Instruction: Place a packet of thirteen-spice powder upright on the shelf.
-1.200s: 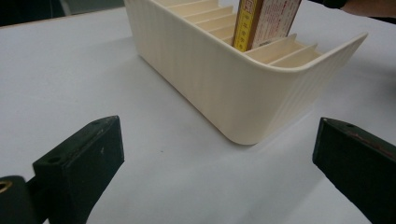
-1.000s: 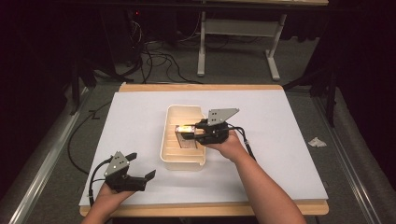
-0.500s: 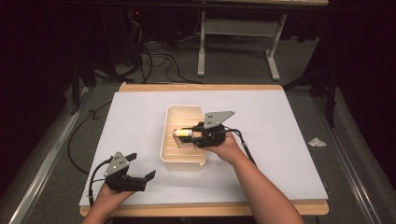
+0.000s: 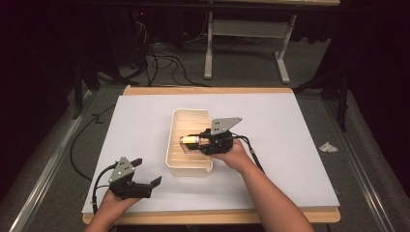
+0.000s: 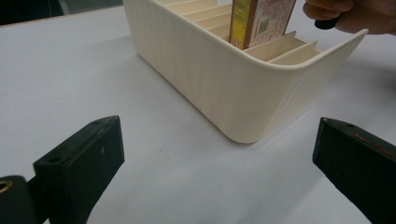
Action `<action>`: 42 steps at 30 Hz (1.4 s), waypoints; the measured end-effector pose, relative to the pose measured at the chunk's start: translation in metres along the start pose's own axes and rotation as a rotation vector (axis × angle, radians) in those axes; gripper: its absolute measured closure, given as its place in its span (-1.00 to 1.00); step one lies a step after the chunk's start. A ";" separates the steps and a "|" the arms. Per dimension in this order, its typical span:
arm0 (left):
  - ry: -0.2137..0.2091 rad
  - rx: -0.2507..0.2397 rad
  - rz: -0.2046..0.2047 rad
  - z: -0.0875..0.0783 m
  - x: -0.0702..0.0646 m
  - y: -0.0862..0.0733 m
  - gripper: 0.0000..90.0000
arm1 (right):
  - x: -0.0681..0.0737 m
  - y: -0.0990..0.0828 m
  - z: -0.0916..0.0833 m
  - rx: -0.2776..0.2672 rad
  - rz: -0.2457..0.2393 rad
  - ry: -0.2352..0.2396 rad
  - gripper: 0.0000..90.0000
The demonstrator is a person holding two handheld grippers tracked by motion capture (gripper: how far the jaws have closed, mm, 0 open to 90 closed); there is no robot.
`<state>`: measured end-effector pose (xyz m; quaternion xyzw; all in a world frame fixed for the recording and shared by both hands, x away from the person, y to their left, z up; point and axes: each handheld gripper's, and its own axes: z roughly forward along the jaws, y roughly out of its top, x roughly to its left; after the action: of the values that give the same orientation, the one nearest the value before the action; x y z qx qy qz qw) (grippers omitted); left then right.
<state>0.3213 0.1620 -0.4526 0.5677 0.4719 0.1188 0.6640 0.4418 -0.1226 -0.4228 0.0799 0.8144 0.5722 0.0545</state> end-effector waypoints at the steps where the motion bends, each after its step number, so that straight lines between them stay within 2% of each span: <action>1: 0.000 0.001 -0.005 0.000 0.000 -0.001 -0.94 | 0.000 -0.002 0.001 -0.002 0.012 -0.003 0.43; 4: -0.001 0.003 0.000 0.000 0.000 -0.001 -0.94 | -0.001 -0.003 0.001 0.011 0.014 -0.005 0.43; 10: 0.000 0.004 -0.003 0.000 0.000 -0.001 -0.94 | -0.002 -0.006 0.001 -0.007 0.030 -0.011 0.42; 18: 0.000 0.004 -0.002 0.000 0.000 -0.001 -0.94 | -0.002 -0.008 -0.003 0.004 0.022 -0.026 0.40; 25: 0.001 0.004 0.002 0.001 0.000 -0.001 -0.94 | -0.002 -0.013 -0.008 0.003 0.047 -0.043 0.39; 42: -0.001 0.010 0.007 0.001 -0.001 -0.002 -0.94 | 0.000 -0.014 -0.010 0.021 0.042 -0.063 0.30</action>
<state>0.3208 0.1602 -0.4543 0.5726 0.4704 0.1184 0.6610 0.4391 -0.1367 -0.4327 0.1154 0.8164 0.5618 0.0675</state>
